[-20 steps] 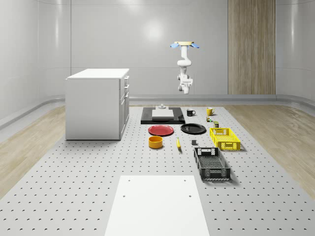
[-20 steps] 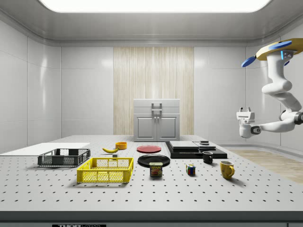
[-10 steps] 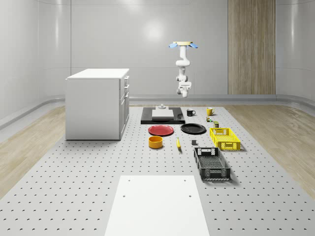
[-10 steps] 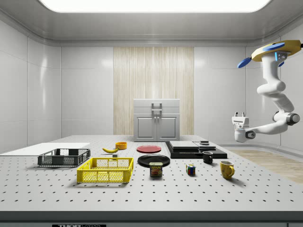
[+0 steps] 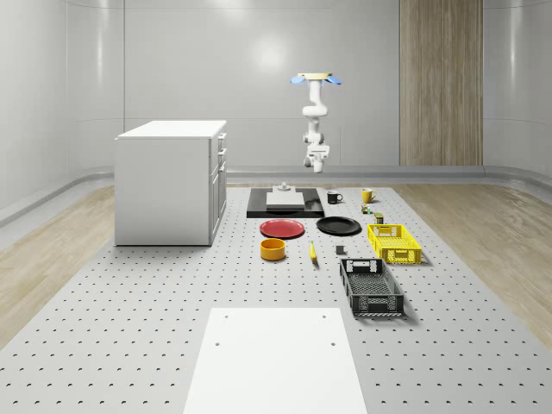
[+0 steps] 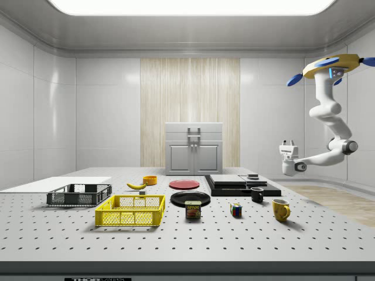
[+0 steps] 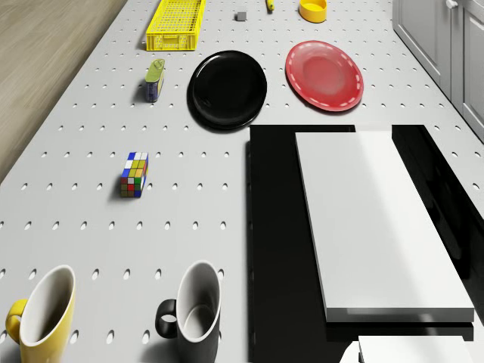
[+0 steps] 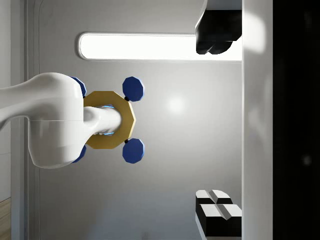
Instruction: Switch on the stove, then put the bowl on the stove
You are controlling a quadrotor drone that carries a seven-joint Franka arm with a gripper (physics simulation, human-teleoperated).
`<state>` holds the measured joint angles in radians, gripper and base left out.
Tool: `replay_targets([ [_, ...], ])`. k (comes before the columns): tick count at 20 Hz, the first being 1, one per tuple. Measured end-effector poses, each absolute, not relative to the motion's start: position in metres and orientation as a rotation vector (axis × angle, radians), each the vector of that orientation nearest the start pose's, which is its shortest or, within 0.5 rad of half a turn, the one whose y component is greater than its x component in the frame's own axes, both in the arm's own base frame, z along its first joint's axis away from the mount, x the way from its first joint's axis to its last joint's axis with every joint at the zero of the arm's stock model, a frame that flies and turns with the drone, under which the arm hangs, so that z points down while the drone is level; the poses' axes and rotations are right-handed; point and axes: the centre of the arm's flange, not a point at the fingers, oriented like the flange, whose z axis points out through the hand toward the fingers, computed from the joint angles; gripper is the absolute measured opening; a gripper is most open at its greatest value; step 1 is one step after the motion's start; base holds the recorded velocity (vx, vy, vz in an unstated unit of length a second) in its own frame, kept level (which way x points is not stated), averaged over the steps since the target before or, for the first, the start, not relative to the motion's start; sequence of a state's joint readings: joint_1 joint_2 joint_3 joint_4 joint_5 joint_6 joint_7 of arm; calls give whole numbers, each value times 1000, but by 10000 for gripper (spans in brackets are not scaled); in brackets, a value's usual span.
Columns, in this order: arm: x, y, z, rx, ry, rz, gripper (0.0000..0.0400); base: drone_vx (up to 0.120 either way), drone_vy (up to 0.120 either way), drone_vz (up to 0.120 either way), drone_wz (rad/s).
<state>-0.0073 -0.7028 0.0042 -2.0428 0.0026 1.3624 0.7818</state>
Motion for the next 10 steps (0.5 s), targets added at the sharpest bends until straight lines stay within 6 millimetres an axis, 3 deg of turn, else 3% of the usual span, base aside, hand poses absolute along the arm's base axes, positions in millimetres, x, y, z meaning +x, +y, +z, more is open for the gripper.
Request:
replay_targets([
  [10,303,0,691,-2893,1198,-44,400,0,-120,0,0],
])
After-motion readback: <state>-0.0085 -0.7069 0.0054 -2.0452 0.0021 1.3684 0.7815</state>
